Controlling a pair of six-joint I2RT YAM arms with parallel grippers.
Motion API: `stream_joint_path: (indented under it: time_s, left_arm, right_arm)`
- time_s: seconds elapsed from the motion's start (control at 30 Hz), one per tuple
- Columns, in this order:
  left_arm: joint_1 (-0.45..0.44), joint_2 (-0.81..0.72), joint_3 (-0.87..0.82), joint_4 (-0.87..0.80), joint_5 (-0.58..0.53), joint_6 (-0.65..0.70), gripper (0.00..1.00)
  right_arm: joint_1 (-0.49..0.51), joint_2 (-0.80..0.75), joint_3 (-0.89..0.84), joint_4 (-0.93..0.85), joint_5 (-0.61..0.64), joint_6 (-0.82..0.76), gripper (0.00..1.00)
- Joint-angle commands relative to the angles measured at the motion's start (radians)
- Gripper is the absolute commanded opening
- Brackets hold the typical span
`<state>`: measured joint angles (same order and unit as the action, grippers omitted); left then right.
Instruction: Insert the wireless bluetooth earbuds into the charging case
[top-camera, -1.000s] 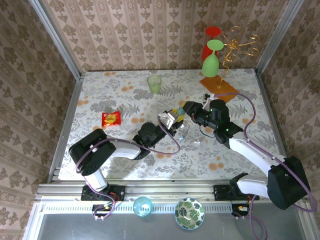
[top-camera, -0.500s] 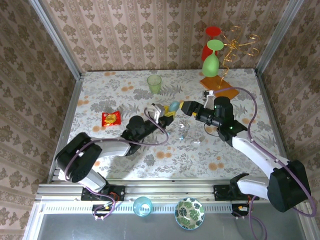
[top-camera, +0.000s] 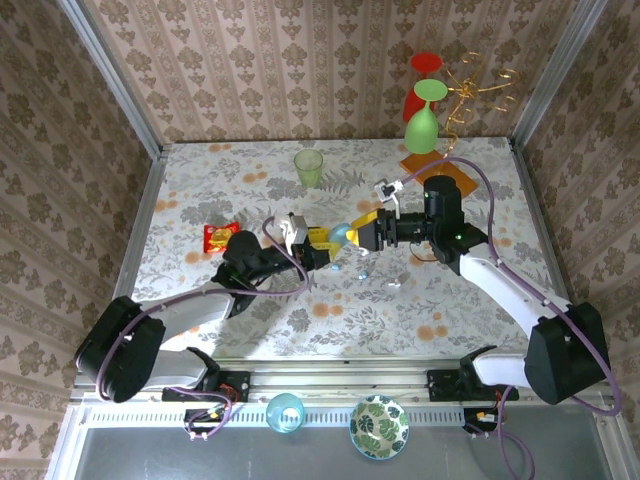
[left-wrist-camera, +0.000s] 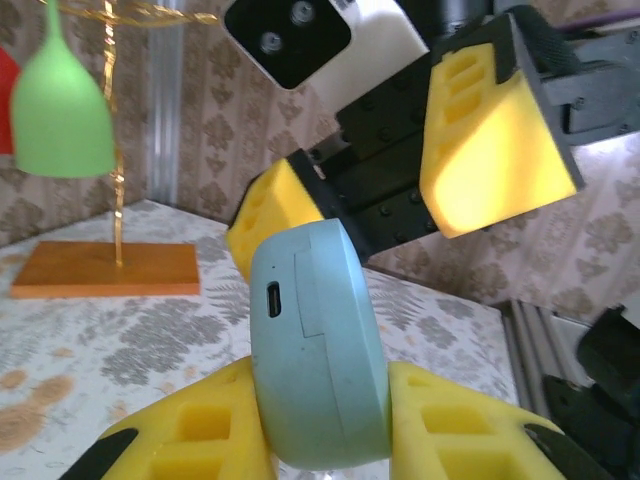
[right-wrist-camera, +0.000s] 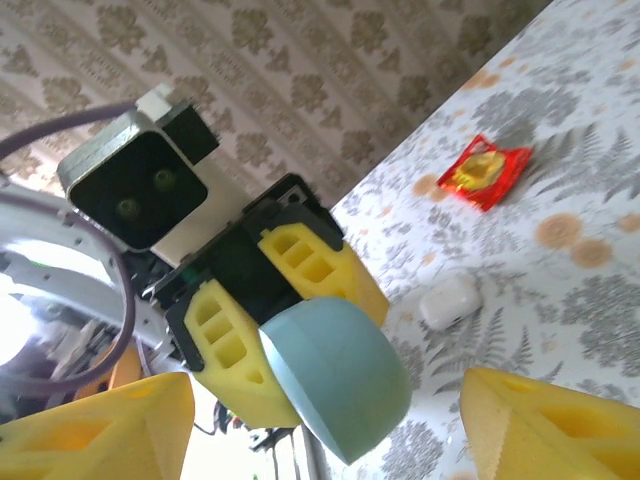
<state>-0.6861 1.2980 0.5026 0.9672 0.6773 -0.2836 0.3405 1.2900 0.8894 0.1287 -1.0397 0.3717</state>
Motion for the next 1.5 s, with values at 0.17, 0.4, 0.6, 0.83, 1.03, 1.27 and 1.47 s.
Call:
stream_joint_path:
  time_s: [0.17, 0.4, 0.6, 0.83, 1.03, 1.27, 1.47]
  left_arm:
    - [0.004, -0.004, 0.036, -0.014, 0.085, -0.060, 0.12]
    - [0.013, 0.009, 0.037, 0.048, 0.069, -0.102, 0.12]
    - [0.016, 0.040, 0.036, 0.092, 0.024, -0.103, 0.25]
    - [0.019, 0.061, 0.015, 0.232, -0.076, -0.050, 0.72]
    - [0.020, 0.069, -0.035, 0.298, -0.180, 0.195, 1.00]
    - [0.009, 0.098, -0.049, 0.311, -0.260, 0.528, 1.00]
    - [0.011, 0.140, 0.016, 0.304, -0.220, 0.476, 0.93]
  right_arm:
    - [0.031, 0.006, 0.045, -0.018, -0.133, -0.058, 0.48]
    - [0.031, 0.005, 0.047, -0.063, -0.145, -0.098, 0.31]
    - [0.029, 0.007, 0.042, 0.016, -0.108, -0.009, 0.15]
    - [0.003, 0.032, 0.063, 0.107, 0.007, 0.318, 0.09]
    - [-0.030, 0.060, 0.062, 0.147, 0.073, 0.620, 0.12]
    - [-0.038, 0.095, 0.038, 0.243, 0.061, 0.875, 0.09]
    - [-0.038, 0.131, -0.019, 0.387, 0.055, 1.015, 0.09]
